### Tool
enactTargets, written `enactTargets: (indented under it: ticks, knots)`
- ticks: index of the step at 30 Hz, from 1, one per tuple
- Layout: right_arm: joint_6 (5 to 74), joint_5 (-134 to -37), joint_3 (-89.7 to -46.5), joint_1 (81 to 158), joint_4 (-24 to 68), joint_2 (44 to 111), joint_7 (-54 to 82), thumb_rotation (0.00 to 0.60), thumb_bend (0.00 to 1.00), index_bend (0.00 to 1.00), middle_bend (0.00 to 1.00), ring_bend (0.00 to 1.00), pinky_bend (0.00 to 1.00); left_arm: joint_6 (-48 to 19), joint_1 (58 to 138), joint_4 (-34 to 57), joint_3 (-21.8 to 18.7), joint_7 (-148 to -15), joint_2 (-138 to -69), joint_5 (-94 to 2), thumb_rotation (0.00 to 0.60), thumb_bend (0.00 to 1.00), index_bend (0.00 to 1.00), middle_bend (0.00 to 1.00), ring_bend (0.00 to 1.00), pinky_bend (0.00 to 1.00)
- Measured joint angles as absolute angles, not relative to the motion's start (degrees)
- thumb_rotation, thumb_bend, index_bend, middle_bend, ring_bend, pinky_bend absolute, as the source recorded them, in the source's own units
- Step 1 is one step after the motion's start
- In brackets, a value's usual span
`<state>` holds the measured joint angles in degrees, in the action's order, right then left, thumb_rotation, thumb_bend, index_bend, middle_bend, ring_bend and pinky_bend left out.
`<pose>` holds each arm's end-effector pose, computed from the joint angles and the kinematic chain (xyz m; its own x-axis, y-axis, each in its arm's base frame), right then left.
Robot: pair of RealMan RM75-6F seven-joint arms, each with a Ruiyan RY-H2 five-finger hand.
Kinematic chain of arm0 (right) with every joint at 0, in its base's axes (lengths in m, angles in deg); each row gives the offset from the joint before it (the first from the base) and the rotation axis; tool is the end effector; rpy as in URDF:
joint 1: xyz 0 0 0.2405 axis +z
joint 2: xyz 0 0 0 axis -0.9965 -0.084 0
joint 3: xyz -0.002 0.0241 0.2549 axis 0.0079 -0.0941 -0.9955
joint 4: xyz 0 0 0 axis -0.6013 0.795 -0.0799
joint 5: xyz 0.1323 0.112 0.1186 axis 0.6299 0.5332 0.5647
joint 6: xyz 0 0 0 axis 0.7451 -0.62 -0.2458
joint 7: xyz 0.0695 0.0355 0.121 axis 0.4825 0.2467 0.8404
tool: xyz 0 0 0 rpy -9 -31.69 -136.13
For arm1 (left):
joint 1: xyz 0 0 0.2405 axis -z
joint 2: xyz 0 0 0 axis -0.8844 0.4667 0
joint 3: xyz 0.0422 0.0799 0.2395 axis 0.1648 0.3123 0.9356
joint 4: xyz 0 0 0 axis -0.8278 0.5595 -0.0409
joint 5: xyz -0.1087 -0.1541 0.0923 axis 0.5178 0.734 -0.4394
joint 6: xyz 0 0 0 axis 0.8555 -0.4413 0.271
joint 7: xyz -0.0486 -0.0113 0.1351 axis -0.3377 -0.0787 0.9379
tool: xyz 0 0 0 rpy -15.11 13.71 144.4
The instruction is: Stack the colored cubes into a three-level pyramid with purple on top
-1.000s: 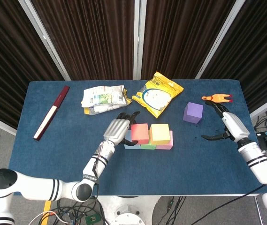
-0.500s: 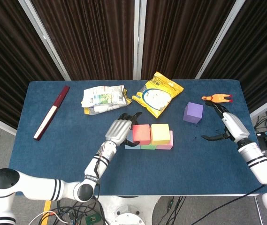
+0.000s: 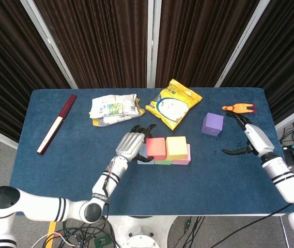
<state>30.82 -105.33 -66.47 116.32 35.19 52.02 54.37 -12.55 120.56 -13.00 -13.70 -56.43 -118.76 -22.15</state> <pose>-0.2460 -0.3352 0.1650 -0.0613 -0.3108 0.9485 -0.9842 -0.1393 -0.1093 -0.0022 0.3319 -0.0450 0.0784 0.4130 0.9074 0.9562 -0.2885 0.0487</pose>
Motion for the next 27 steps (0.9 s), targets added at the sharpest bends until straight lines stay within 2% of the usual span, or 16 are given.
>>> enactTargets:
  ticks: [7, 15, 27]
  knots:
    - [30.44, -105.26, -66.34, 116.48, 35.15, 52.20, 54.07, 0.600, 0.00, 0.00, 0.08, 0.00, 0.00, -12.25, 120.34, -13.12, -13.51, -56.98, -118.56, -22.57, 0.600, 0.18, 0.02, 0.25, 0.10, 0.06]
    - [30.32, -105.31, -66.26, 116.54, 35.29, 52.14, 53.82, 0.600, 0.00, 0.00, 0.08, 0.00, 0.00, -12.30, 120.05, -13.40, -13.54, -57.77, -118.40, -23.43, 0.600, 0.18, 0.02, 0.14, 0.06, 0.05]
    - [29.01, -105.48, -66.04, 117.29, 37.01, 51.33, 52.32, 0.600, 0.00, 0.00, 0.10, 0.00, 0.00, -13.46, 117.72, -17.17, -12.36, -58.67, -115.37, -24.99, 0.600, 0.16, 0.02, 0.08, 0.01, 0.04]
